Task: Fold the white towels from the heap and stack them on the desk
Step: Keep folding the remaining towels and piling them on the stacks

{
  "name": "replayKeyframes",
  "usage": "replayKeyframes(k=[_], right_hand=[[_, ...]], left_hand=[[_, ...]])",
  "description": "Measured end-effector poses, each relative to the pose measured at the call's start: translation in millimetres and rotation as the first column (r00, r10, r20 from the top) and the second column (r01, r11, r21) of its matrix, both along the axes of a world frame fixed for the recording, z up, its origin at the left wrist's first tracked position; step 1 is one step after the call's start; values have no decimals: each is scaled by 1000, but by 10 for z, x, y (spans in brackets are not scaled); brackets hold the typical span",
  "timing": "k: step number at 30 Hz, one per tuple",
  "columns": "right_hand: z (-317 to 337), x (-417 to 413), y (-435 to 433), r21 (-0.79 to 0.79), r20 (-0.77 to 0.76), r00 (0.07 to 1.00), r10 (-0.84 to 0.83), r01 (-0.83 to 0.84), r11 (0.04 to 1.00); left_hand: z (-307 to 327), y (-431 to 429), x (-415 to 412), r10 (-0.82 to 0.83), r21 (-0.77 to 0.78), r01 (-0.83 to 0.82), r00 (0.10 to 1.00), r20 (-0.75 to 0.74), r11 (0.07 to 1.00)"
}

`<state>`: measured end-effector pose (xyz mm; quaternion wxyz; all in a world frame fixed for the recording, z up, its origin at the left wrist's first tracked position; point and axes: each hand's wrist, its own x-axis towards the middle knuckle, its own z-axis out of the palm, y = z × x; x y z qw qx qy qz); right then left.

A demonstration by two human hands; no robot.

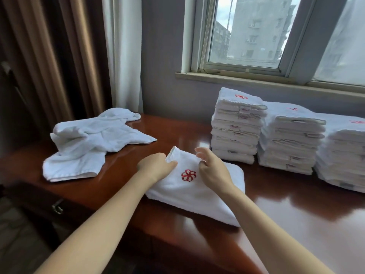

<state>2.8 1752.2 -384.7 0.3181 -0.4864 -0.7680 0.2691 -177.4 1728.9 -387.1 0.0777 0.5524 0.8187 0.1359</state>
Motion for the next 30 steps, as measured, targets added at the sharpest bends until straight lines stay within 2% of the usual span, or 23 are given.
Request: replayKeyframes(k=[3,7,8,10,12,14,16,17,19,21,22,24,27,30], right_hand=[[-100,28,22,38,204,979,12,-21,999],[-232,59,48,55,444,896,21,-51,997],[-257,68,56,61,488,872,21,-58,996],[-289,82,72,70,545,838,18,-67,995],[-299,85,79,77,561,828,6,-60,995],[-309,82,73,97,566,824,-12,-52,994],[-319,76,67,110,569,822,-26,-45,993],[-324,73,63,110,570,821,-30,-40,993],[-339,76,53,117,570,821,-40,-34,993],[-363,90,41,142,563,824,-59,-26,989],[-378,103,34,158,559,826,-75,-17,987],[-412,135,16,172,550,828,-108,14,985],[-450,190,14,152,531,839,-117,42,988],[-427,233,58,142,480,873,-90,24,990]], left_hand=[[-31,-9,-62,-18,-8,18,996,83,1000],[-133,-71,-255,-45,71,20,928,369,997],[-155,-89,-284,-53,94,17,917,396,995],[-177,-109,-293,-49,109,12,939,340,994],[-160,-108,-237,-25,105,3,978,206,994],[-138,-102,-139,-49,205,51,999,-12,978],[-109,-82,13,-175,422,225,972,-155,878],[-96,-69,93,-280,442,333,943,-182,833],[-148,-10,211,-435,308,469,883,-175,828],[-269,71,197,-437,106,459,881,-180,882],[-312,110,152,-402,62,416,901,-163,907],[-359,172,50,-340,56,344,938,-71,937],[-386,221,-48,-325,81,319,942,80,944],[-393,212,-74,-331,117,319,938,106,941]])
